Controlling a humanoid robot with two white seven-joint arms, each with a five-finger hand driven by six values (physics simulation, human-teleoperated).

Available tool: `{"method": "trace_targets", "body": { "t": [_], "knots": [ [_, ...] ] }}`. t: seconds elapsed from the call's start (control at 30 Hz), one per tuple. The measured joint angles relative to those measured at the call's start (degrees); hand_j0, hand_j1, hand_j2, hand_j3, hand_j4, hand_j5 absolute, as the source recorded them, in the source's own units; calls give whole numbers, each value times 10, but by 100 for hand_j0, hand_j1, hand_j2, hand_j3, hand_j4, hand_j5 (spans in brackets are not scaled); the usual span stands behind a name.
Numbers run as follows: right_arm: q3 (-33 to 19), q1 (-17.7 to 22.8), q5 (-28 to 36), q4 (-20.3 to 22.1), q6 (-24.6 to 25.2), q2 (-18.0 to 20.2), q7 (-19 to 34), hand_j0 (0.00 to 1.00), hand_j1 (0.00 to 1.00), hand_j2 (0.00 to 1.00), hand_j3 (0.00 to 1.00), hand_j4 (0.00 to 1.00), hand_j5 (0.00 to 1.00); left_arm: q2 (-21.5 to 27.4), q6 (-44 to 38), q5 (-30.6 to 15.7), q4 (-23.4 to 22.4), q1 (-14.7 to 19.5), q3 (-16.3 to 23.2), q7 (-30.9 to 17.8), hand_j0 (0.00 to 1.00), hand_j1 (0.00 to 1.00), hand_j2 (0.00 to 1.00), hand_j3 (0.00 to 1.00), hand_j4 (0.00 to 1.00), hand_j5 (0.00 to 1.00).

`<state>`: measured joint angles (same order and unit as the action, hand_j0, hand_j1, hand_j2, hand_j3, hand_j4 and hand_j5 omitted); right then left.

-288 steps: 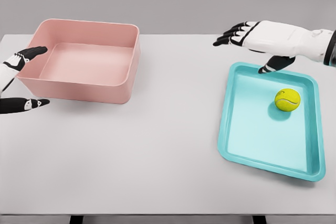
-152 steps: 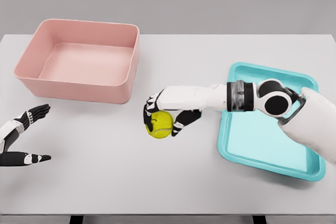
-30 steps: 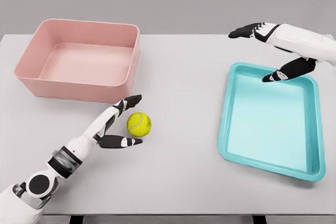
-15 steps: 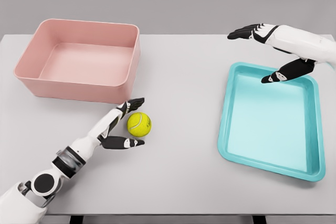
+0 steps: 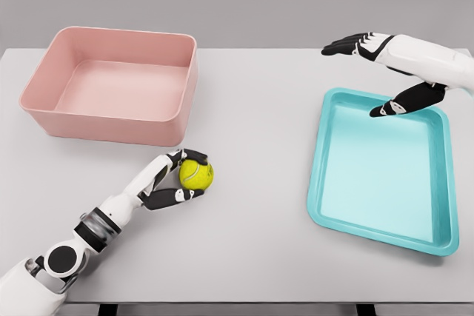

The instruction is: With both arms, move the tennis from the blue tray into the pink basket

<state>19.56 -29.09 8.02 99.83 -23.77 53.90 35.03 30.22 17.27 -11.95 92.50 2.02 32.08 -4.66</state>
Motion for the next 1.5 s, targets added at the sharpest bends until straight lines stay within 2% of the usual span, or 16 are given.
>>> {"method": "trace_targets", "body": {
  "t": [0.23,0.4,0.7,1.0,1.5],
  "knots": [
    [-1,-1,0,0,0,0,0,100,100,100,100,100,100,2,4,18,59,0,0,0,44,44,44,44,44,44],
    [-2,-2,0,0,1,-1,0,100,100,100,100,100,100,3,22,21,80,10,-1,0,44,44,44,44,44,44],
    [-2,-3,0,0,1,-1,0,100,100,100,100,100,100,4,102,21,86,26,-5,1,44,44,44,44,44,44],
    [-2,-3,0,0,1,-1,0,100,100,100,100,100,100,8,114,21,86,71,-15,1,44,44,44,44,44,44],
    [-2,-3,1,0,2,-3,0,100,100,100,100,100,100,28,88,12,76,105,-91,3,44,44,44,44,44,44]
  ]
}}
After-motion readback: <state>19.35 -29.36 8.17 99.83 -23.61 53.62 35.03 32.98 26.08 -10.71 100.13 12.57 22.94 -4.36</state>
